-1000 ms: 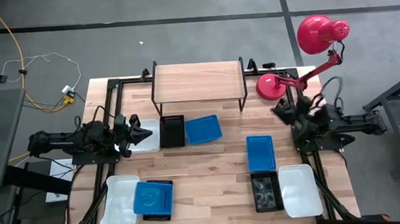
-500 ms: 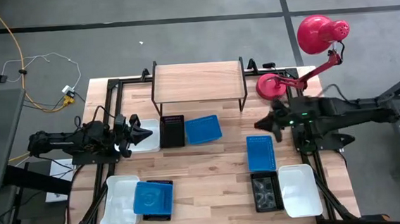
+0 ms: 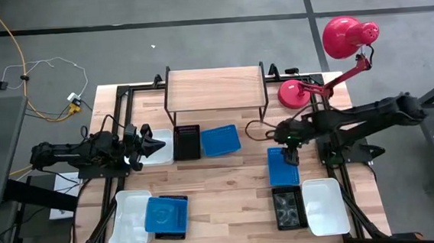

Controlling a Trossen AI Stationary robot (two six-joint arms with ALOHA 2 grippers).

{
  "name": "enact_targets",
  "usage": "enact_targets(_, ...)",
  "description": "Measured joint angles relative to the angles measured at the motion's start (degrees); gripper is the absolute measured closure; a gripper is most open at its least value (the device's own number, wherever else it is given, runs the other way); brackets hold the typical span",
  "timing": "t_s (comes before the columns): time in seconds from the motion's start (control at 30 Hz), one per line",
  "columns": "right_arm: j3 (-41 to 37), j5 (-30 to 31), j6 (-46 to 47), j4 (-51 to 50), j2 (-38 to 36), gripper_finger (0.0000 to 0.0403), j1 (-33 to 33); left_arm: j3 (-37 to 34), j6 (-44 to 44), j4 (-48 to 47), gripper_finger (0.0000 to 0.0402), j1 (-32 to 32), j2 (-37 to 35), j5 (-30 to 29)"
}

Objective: Stack baskets on shelf by color
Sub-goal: Put the right blue bin to the right on the shelf

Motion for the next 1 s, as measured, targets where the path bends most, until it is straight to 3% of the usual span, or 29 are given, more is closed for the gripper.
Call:
enact_targets(0.53,0.0,2.2,-1.2,0.5,13.7,0.0224,0.0,0.0,0.0,0.0,0.0401,0.0,0.0,0.0)
enact_targets(0.63,0.0,3.3,-1.2,0.6,14.3,0.0263,0.0,0.0,0.0,0.0,0.0401,0.0,0.0,0.0)
enact_targets(0.8,0.4,3.1,-1.0,0.1,12.6,0.0384,-0.1,0.0,0.0,0.0,0.0401,0.0,0.0,0.0)
enact_targets(1.0,9.3,4.2,-3.2,-5.8,8.8,0.0398,-0.4,0.0,0.0,0.0,0.0401,0.0,0.0,0.0)
